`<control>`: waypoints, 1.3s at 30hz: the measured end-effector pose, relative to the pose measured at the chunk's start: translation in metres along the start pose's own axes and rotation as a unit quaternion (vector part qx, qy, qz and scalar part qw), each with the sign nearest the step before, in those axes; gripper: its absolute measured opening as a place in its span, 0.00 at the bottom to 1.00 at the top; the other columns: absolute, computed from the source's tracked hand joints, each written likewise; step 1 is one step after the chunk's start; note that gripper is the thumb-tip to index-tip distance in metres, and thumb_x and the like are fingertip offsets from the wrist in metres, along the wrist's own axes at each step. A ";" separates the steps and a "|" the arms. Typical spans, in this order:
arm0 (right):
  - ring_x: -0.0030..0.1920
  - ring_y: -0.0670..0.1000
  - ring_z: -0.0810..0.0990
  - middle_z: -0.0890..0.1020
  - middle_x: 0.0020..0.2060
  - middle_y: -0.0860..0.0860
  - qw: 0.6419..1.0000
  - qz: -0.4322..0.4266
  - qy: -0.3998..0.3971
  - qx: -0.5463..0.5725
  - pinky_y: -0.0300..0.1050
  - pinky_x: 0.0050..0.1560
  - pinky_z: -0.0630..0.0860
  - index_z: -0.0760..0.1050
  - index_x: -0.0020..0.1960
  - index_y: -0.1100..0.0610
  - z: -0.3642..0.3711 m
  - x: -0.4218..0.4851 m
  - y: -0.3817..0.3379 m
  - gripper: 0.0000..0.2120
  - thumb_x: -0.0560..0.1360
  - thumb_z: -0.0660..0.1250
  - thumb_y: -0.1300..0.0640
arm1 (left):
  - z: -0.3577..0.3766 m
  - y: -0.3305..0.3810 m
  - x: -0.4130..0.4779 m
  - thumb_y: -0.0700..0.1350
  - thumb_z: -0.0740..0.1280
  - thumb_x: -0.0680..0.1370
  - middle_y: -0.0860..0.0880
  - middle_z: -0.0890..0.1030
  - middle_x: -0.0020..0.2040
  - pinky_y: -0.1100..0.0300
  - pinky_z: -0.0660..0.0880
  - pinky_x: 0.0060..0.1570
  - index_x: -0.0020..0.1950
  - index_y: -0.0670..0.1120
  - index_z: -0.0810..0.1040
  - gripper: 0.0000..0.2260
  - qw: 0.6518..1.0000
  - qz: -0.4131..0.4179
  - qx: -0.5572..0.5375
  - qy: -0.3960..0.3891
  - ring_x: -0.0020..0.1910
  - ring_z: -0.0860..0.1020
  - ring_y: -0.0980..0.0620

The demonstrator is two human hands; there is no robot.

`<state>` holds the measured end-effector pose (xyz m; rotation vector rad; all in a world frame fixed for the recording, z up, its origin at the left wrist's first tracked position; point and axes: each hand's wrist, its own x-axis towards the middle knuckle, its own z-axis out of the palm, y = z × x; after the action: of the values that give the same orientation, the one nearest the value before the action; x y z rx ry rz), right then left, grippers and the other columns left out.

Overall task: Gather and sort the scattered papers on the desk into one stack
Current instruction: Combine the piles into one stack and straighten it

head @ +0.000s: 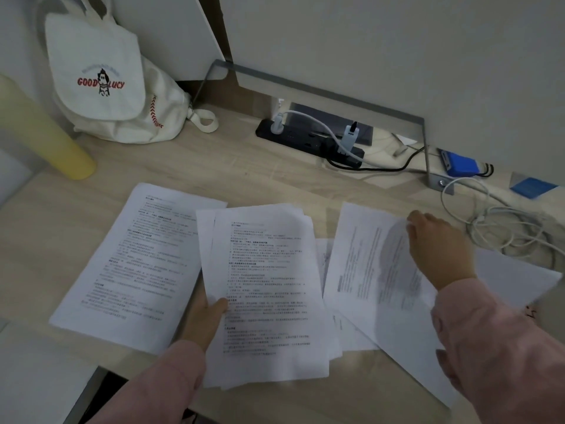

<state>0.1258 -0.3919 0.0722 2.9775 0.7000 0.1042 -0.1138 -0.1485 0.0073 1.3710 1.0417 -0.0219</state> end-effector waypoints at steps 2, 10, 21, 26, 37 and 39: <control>0.38 0.62 0.79 0.80 0.40 0.60 0.999 0.006 0.040 0.034 0.45 0.33 0.65 0.74 0.49 0.63 -0.019 0.006 -0.003 0.09 0.78 0.57 0.60 | 0.000 0.000 0.002 0.31 0.61 0.76 0.50 0.74 0.56 0.55 0.69 0.55 0.66 0.55 0.66 0.24 1.000 0.004 0.012 -0.006 0.55 0.73 0.48; 0.41 0.55 0.75 0.79 0.41 0.54 0.934 0.087 0.102 0.330 0.44 0.39 0.67 0.74 0.55 0.56 -0.075 0.008 -0.045 0.11 0.79 0.56 0.54 | 0.004 -0.009 0.013 0.31 0.61 0.76 0.45 0.79 0.56 0.50 0.73 0.57 0.64 0.50 0.71 0.20 0.997 -0.067 0.003 -0.029 0.51 0.77 0.45; 0.43 0.53 0.72 0.77 0.41 0.55 0.854 0.184 -0.136 0.468 0.39 0.42 0.62 0.75 0.49 0.62 0.024 -0.021 -0.086 0.10 0.78 0.56 0.61 | 0.007 -0.005 0.010 0.63 0.58 0.76 0.48 0.80 0.55 0.45 0.73 0.60 0.59 0.55 0.75 0.18 0.987 -0.129 -0.093 -0.014 0.55 0.77 0.44; 0.48 0.51 0.73 0.77 0.47 0.52 0.831 0.178 -0.196 0.489 0.40 0.49 0.66 0.73 0.59 0.59 0.047 -0.038 -0.106 0.12 0.79 0.56 0.60 | 0.013 -0.015 0.016 0.49 0.65 0.76 0.51 0.80 0.56 0.53 0.72 0.58 0.63 0.50 0.73 0.16 0.994 -0.093 -0.034 -0.036 0.51 0.77 0.51; 0.74 0.57 0.55 0.50 0.75 0.59 0.956 0.002 -0.288 0.050 0.46 0.73 0.56 0.44 0.75 0.54 0.060 -0.093 -0.046 0.38 0.74 0.61 0.44 | 0.010 -0.027 0.026 0.38 0.61 0.78 0.44 0.79 0.58 0.49 0.73 0.60 0.65 0.44 0.73 0.15 0.995 -0.090 0.013 -0.033 0.56 0.78 0.44; 0.67 0.64 0.70 0.63 0.70 0.68 0.960 0.000 -0.278 0.021 0.51 0.64 0.71 0.57 0.73 0.59 0.065 -0.109 -0.040 0.45 0.64 0.73 0.43 | 0.009 -0.028 0.026 0.37 0.61 0.78 0.44 0.79 0.59 0.49 0.73 0.60 0.66 0.43 0.73 0.16 0.995 -0.086 0.012 -0.038 0.57 0.77 0.44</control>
<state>0.0169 -0.4090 -0.0016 2.8185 0.6243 -0.7245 -0.1090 -0.1491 -0.0316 1.2883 1.0949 -0.2131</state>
